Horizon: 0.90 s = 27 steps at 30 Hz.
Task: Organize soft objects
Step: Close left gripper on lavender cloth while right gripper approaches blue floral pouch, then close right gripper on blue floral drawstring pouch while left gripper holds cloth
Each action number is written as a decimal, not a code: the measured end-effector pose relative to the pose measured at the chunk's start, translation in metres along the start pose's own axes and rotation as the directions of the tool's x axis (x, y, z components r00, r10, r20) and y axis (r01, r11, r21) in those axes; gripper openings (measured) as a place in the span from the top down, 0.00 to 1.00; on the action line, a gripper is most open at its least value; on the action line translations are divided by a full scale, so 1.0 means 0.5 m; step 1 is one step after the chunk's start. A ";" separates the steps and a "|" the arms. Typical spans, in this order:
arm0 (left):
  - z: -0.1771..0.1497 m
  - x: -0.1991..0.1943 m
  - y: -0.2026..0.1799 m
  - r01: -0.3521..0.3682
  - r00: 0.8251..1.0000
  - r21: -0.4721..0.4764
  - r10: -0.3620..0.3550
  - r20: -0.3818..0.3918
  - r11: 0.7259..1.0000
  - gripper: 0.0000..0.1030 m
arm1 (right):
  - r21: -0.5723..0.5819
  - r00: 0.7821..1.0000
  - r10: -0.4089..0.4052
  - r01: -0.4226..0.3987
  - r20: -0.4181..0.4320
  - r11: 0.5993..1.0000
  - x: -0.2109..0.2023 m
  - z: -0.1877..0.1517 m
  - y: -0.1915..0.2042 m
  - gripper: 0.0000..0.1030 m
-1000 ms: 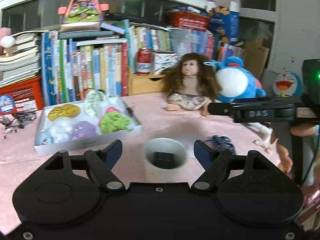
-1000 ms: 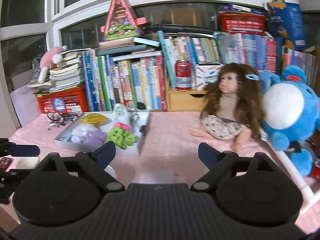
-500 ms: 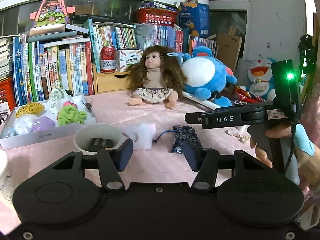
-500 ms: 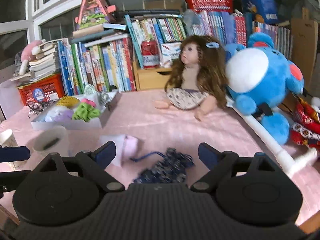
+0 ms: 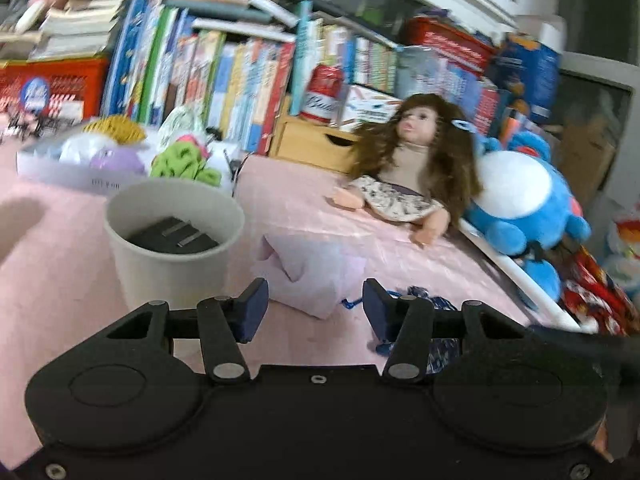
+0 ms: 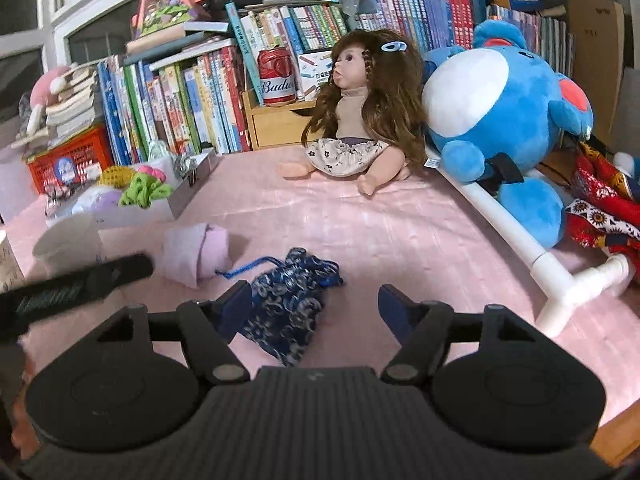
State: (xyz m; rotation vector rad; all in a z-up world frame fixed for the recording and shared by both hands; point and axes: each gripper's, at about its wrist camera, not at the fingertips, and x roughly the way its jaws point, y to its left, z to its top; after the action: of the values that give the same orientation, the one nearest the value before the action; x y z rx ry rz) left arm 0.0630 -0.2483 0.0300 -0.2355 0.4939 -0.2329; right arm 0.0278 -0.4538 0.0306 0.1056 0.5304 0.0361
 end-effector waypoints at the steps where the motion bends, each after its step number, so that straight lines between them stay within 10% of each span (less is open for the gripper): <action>1: -0.001 0.012 -0.005 -0.017 1.000 -0.011 0.017 0.001 1.000 0.49 | -0.014 1.000 0.004 -0.004 0.002 1.000 0.000 -0.005 -0.001 0.23; 18: -0.004 0.132 -0.049 -0.149 0.988 -0.097 0.143 -0.064 0.984 0.40 | -0.149 0.997 0.079 -0.077 0.005 0.986 0.006 -0.059 -0.018 0.18; 27: 0.002 0.154 -0.043 -0.184 0.982 -0.128 0.176 -0.073 0.975 0.75 | -0.172 0.994 0.105 -0.104 -0.002 0.980 0.019 -0.058 -0.010 0.18</action>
State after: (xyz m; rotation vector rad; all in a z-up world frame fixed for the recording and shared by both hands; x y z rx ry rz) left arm 0.1258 -0.2895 0.0032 -0.3133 0.5893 -0.0297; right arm 0.0212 -0.4557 0.0006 -0.0356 0.5119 0.1840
